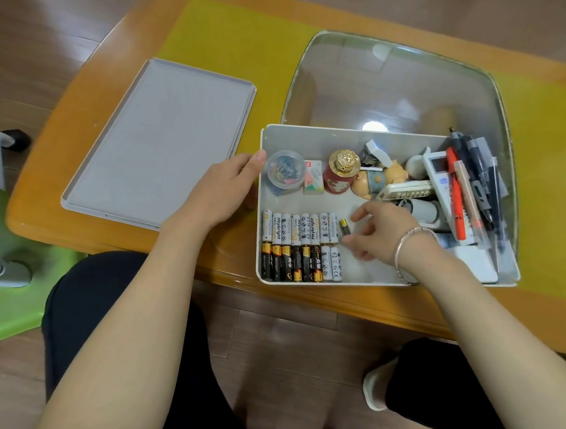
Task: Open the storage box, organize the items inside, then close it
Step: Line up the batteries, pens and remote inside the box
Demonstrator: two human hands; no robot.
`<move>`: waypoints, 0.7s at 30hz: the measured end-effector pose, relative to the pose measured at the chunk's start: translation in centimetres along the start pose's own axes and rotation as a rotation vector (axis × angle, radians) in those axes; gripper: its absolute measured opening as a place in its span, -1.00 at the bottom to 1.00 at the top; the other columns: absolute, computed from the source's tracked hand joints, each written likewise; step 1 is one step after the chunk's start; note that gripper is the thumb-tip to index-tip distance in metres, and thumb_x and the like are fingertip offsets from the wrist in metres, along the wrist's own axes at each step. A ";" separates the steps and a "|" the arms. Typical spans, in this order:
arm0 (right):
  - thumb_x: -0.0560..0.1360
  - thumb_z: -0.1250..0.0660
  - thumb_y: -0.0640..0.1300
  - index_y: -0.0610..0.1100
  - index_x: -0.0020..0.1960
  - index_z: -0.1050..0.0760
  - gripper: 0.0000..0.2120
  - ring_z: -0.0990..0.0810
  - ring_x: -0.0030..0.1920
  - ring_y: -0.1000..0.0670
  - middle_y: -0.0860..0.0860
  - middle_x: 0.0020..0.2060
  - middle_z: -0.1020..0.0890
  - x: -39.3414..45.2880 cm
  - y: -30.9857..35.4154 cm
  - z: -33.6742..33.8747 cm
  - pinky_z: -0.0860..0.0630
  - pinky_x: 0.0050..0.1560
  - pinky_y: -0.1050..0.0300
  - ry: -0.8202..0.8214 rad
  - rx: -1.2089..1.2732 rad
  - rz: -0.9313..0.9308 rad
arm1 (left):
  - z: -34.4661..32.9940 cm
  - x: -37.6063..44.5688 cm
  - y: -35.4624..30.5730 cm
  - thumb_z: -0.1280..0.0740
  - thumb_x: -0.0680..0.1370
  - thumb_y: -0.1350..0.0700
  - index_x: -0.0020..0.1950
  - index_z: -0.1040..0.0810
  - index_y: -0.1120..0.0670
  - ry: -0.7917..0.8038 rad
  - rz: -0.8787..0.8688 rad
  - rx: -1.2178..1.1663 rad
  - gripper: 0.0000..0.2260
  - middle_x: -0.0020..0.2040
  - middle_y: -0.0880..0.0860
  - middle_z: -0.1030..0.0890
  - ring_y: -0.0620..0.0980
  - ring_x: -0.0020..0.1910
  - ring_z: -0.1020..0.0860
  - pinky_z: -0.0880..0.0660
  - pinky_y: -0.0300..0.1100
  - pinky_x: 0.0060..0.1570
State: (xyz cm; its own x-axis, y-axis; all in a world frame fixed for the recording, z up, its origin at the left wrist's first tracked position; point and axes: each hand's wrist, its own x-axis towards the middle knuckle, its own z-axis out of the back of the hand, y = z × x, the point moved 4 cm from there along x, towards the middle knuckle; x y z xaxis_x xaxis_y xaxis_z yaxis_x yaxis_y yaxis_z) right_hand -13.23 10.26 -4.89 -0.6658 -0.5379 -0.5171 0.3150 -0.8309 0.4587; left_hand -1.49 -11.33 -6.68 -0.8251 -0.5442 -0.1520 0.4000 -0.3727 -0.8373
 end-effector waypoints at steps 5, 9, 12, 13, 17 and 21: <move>0.40 -0.42 -0.26 -0.05 0.33 -0.37 -0.46 -0.59 -0.28 0.05 0.03 -0.20 -0.64 0.9 0.3 -0.5 -0.60 -0.04 0.06 0.004 -0.139 0.081 | 0.0 -0.1 -0.1 0.00 0.61 -0.28 0.11 -0.56 0.01 0.000 -0.009 0.017 -0.52 -0.08 0.02 -0.64 -0.04 -0.08 -0.58 -0.54 0.05 0.01; 0.37 -0.44 -0.26 0.00 0.35 -0.38 -0.41 -0.57 -0.20 0.03 0.05 -0.17 -0.54 1.3 0.7 -0.8 -0.54 -0.05 0.16 0.036 -0.135 0.136 | 0.1 -0.1 -0.1 0.00 0.61 -0.28 0.10 -0.56 0.01 -0.003 -0.012 0.020 -0.52 -0.09 0.02 -0.63 -0.04 -0.09 -0.58 -0.53 0.04 0.00; 0.38 -0.44 -0.23 0.00 0.34 -0.40 -0.44 -0.53 -0.17 0.06 0.07 -0.18 -0.52 1.3 1.0 -0.7 -0.47 -0.07 0.22 0.041 -0.160 0.165 | 0.1 -0.1 -0.2 0.00 0.60 -0.28 0.10 -0.56 0.01 -0.002 -0.016 0.028 -0.52 -0.10 0.02 -0.64 -0.05 -0.10 -0.58 -0.55 0.04 -0.03; 0.39 -0.44 -0.24 0.00 0.36 -0.38 -0.42 -0.53 -0.17 0.06 0.07 -0.17 -0.52 1.2 0.9 -0.6 -0.49 -0.05 0.21 0.051 -0.156 0.168 | 0.1 -0.1 -0.2 0.01 0.60 -0.28 0.09 -0.56 0.01 0.000 -0.017 0.031 -0.51 -0.11 0.02 -0.64 -0.05 -0.12 -0.58 -0.55 0.04 -0.03; 0.43 -0.39 -0.31 -0.01 0.38 -0.32 -0.41 -0.55 -0.25 0.03 0.03 -0.10 -0.52 0.0 0.5 1.3 -0.61 -0.15 0.09 0.090 -0.112 0.182 | 0.0 -0.1 -0.1 0.01 0.60 -0.29 0.10 -0.56 0.00 0.013 -0.012 0.024 -0.52 -0.08 0.00 -0.64 -0.04 -0.08 -0.58 -0.55 0.02 -0.03; 0.51 -0.18 -0.47 -0.11 0.17 -0.48 -0.63 -0.61 -0.24 0.00 -0.05 -0.09 -0.57 -2.0 -1.0 4.2 -0.60 -0.14 0.14 0.107 -0.041 0.212 | 0.6 -0.2 -1.2 -0.13 0.62 -0.14 0.33 -0.45 0.03 -0.195 -0.083 0.189 -0.62 -0.01 -0.02 -0.54 -0.06 -0.05 -0.49 -0.43 -0.14 -0.08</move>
State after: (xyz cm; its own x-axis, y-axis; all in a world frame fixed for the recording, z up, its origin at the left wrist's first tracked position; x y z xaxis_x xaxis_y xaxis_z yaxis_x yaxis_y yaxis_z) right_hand -15.05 12.79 -1.24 -0.5075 -0.7109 -0.4869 0.4683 -0.7019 0.5367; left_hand -1.57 -11.26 -5.33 -0.7730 -0.6336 0.0321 0.4167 -0.5452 -0.7274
